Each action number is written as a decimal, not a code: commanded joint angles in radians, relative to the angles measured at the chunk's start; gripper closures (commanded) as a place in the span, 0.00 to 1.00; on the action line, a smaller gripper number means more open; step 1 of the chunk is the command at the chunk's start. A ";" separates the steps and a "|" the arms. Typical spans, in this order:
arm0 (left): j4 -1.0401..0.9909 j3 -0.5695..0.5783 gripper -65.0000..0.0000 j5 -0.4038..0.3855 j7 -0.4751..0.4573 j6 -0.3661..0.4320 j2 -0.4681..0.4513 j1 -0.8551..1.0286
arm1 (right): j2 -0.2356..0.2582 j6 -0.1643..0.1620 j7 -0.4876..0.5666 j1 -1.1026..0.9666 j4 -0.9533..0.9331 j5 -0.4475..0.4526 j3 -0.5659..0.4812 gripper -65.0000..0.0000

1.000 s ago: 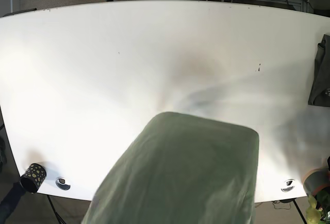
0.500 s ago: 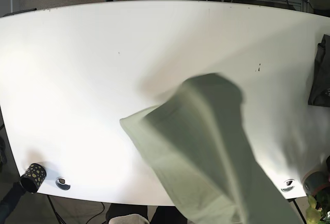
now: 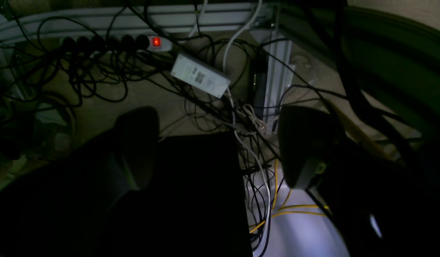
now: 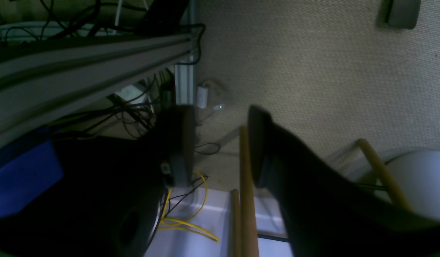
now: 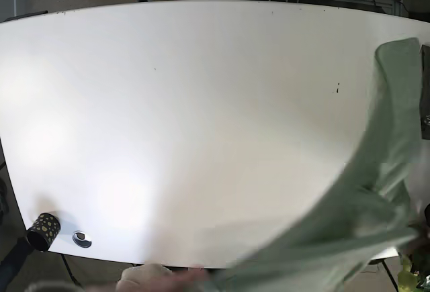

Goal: Fold the T-shirt properly

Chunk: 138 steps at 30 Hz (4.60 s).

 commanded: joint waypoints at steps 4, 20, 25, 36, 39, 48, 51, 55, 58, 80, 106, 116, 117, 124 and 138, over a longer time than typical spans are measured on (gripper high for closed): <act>0.001 0.003 0.25 0.003 -0.001 0.000 -0.005 0.004 | 0.007 0.000 0.005 -0.004 0.002 -0.003 0.002 0.64; 0.001 0.004 0.25 0.005 -0.001 0.000 -0.005 0.004 | 0.007 0.007 0.005 -0.004 0.002 -0.003 0.002 0.64; 0.001 0.004 0.25 0.005 -0.001 0.000 -0.005 0.001 | 0.007 0.007 0.008 -0.004 0.002 -0.003 0.002 0.64; 0.118 0.004 0.25 0.005 -0.001 0.000 -0.005 0.054 | 0.007 0.007 0.010 -0.016 0.011 0.000 0.002 0.65; 0.233 0.003 0.25 0.005 -0.001 0.000 -0.004 0.124 | 0.013 0.002 0.020 -0.059 0.060 0.005 0.004 0.65; 0.658 0.000 0.25 0.003 0.000 0.000 0.001 0.390 | 0.037 -0.001 0.023 -0.277 0.342 0.007 0.005 0.65; 0.768 0.000 0.25 0.003 0.002 0.000 0.001 0.466 | 0.039 -0.001 0.023 -0.343 0.413 0.007 0.007 0.65; 0.939 0.000 0.25 0.003 0.002 0.000 0.001 0.590 | 0.060 -0.001 0.023 -0.450 0.536 0.008 0.008 0.65; 1.071 0.000 0.25 0.002 0.002 0.000 0.001 0.684 | 0.066 -0.006 0.022 -0.532 0.640 0.008 0.013 0.65; 1.793 -0.003 0.25 -0.179 0.002 -0.001 -0.024 1.150 | 0.060 -0.004 0.020 -1.027 1.294 0.008 0.274 0.65; 1.925 -0.032 0.16 -0.311 0.000 0.000 -0.091 0.970 | 0.065 0.142 -0.069 -0.958 1.605 0.545 0.512 0.64; 1.924 -0.035 0.08 -0.311 0.000 0.000 -0.093 0.881 | 0.063 0.258 -0.395 -0.790 1.605 0.789 0.556 0.43; 1.924 -0.035 0.08 -0.311 0.000 0.000 -0.093 0.877 | 0.062 0.264 -0.418 -0.779 1.605 0.803 0.564 0.40; 1.910 -0.037 0.08 -0.311 0.000 0.000 -0.096 0.812 | 0.057 0.292 -0.676 -0.641 1.570 0.933 0.639 0.30; 1.901 -0.040 0.09 -0.310 0.002 -0.001 -0.097 0.750 | 0.056 0.287 -0.982 -0.394 1.288 1.027 0.723 0.39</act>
